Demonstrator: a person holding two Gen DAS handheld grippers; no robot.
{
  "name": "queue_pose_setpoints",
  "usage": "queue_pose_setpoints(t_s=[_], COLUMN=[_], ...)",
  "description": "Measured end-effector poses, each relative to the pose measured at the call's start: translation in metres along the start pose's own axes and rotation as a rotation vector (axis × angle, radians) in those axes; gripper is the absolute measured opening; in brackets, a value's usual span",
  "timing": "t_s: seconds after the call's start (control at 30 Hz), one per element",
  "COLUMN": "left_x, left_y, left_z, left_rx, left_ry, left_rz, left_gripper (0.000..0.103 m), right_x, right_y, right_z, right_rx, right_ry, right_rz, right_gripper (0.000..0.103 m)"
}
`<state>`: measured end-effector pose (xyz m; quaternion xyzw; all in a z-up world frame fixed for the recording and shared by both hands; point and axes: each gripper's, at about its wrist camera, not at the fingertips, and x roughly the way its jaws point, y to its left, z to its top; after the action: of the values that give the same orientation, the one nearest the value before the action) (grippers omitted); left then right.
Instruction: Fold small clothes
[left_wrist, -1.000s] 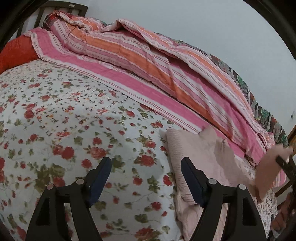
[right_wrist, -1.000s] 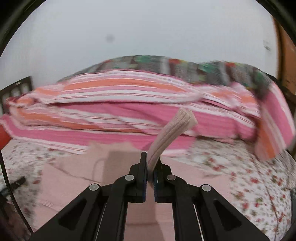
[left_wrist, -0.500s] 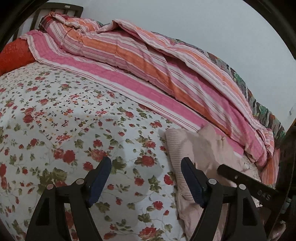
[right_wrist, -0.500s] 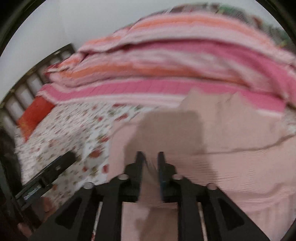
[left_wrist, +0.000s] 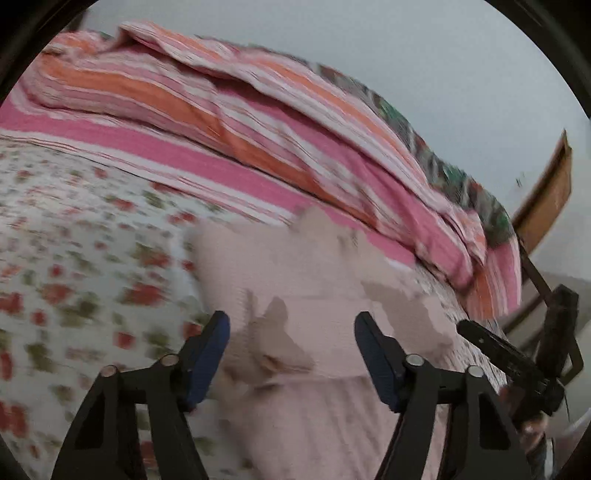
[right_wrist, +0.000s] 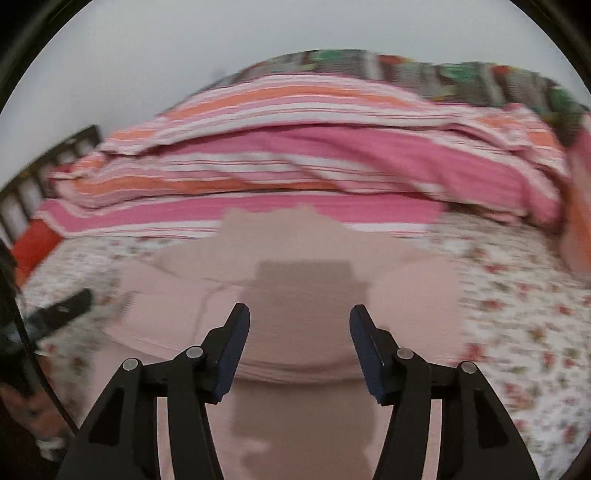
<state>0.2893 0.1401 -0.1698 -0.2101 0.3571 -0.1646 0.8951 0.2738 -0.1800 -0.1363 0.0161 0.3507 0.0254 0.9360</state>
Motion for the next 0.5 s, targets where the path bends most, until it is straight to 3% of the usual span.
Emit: queue_pose_setpoints(t_s=[0.13,0.23,0.37,0.5], left_x=[0.018,0.028,0.031,0.035], left_y=[-0.015,-0.018,-0.018,-0.01], left_z=[-0.007,-0.011,-0.011,-0.008], left_rx=[0.049,0.07,0.095,0.081], left_ry=[0.032,0.061,0.031,0.035], left_rz=[0.073,0.115,0.223,0.234], left_gripper=[0.048,0.042,0.043,0.043], right_x=[0.005,0.013,0.012,0.014], right_y=[-0.037,-0.062,-0.071,-0.073], right_z=[-0.017,-0.028,-0.027,-0.033], right_rx=[0.048,0.13,0.159,0.166], right_ry=[0.006,0.03,0.04,0.037], right_rz=[-0.025,0.008,0.059,0.054], right_gripper=[0.056,0.056,0.056,0.056])
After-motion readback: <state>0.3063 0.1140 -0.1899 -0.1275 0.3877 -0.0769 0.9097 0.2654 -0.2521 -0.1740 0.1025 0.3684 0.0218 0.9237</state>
